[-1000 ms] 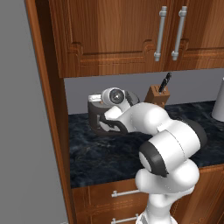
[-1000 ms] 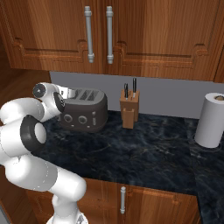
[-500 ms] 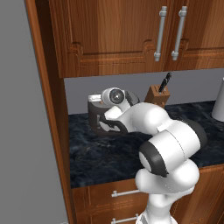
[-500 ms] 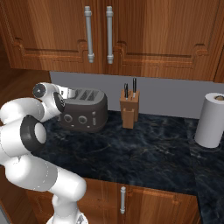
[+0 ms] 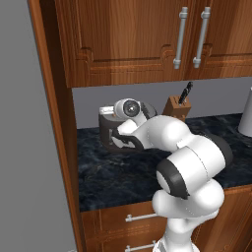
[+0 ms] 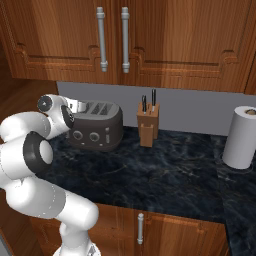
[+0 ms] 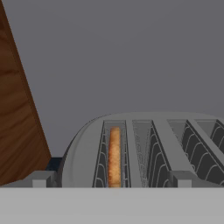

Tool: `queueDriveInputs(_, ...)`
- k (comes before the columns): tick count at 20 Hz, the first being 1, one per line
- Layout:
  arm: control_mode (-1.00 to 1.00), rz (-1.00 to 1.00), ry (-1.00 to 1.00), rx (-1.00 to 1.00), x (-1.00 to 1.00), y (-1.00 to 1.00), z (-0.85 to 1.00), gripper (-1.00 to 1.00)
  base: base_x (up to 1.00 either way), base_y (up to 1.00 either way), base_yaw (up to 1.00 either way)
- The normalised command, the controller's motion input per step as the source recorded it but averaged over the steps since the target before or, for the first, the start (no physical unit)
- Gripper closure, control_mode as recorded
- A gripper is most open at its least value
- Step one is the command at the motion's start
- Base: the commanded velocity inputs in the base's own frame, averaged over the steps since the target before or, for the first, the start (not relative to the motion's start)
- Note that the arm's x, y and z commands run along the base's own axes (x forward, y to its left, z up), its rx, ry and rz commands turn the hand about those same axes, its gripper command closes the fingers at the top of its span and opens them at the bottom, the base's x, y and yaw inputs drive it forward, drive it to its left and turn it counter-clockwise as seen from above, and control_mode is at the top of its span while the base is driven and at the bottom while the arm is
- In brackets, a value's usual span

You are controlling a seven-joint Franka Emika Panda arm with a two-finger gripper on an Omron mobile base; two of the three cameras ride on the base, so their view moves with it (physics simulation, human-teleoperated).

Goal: Start the toaster. Once the lever pops up, take the bread to the plate on the dining counter.

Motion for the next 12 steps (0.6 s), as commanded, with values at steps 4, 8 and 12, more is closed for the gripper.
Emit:
queueDriveInputs(4, -1.0, 0.0, 0.0, 0.0, 0.0, 0.0, 0.0, -1.0, 0.0, 0.0, 0.0)
queueDriveInputs(8, -1.0, 0.0, 0.0, 0.0, 0.0, 0.0, 0.0, -1.0, 0.0, 0.0, 0.0)
queueDriveInputs(12, -1.0, 0.0, 0.0, 0.0, 0.0, 0.0, 0.0, -1.0, 0.0, 0.0, 0.0)
